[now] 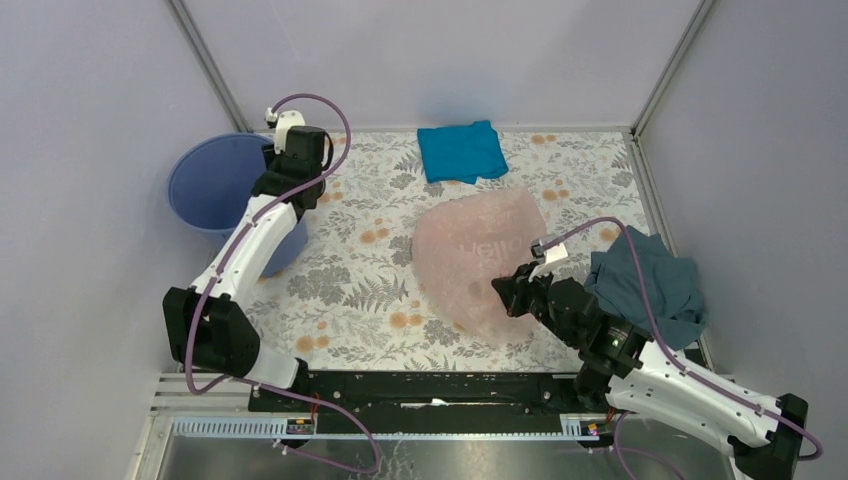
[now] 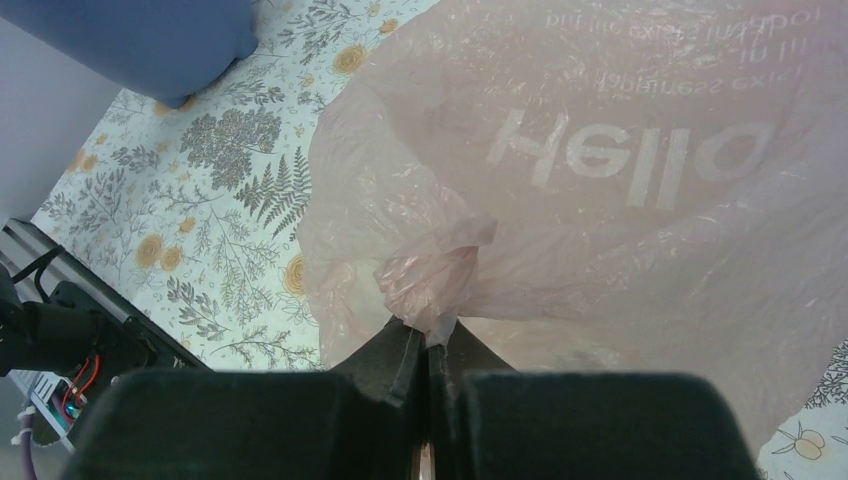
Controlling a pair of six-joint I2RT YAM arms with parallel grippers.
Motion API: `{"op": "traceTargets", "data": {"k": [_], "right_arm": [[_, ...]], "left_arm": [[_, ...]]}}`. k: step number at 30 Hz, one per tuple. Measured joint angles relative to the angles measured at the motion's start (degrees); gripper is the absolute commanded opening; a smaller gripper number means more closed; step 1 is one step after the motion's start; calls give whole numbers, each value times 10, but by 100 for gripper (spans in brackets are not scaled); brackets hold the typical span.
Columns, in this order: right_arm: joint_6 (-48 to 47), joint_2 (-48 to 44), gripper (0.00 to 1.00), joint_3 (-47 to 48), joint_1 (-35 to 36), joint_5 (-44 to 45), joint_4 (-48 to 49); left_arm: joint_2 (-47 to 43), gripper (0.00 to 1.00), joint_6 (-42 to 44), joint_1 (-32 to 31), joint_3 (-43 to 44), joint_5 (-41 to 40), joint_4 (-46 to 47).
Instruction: Put the trash bags into the trash bin
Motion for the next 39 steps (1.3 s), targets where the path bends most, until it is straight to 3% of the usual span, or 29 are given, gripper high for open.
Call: {"op": "traceTargets", "data": {"k": [4,7,16,26,31,39], "right_arm": [[0,10,4,0,0,-1,5],[0,16,4,0,0,-2,5],[0,-11,4,26,0,5,-32],[-50,-63,4,234,0,95,-186],[-81,-83,4,335,0,148,-231],[-107,-95,5,409,0,195,-274]], "left_arm": [[-12,17,7,0,-2,5,15],[-24,10,7,0,-10,13,19],[-57,4,17,-36,-19,72,23],[-64,0,28,-247,-13,80,-19],[-87,0,2,-290,-8,127,-58],[-97,0,-64,-386,1,201,-83]]}}
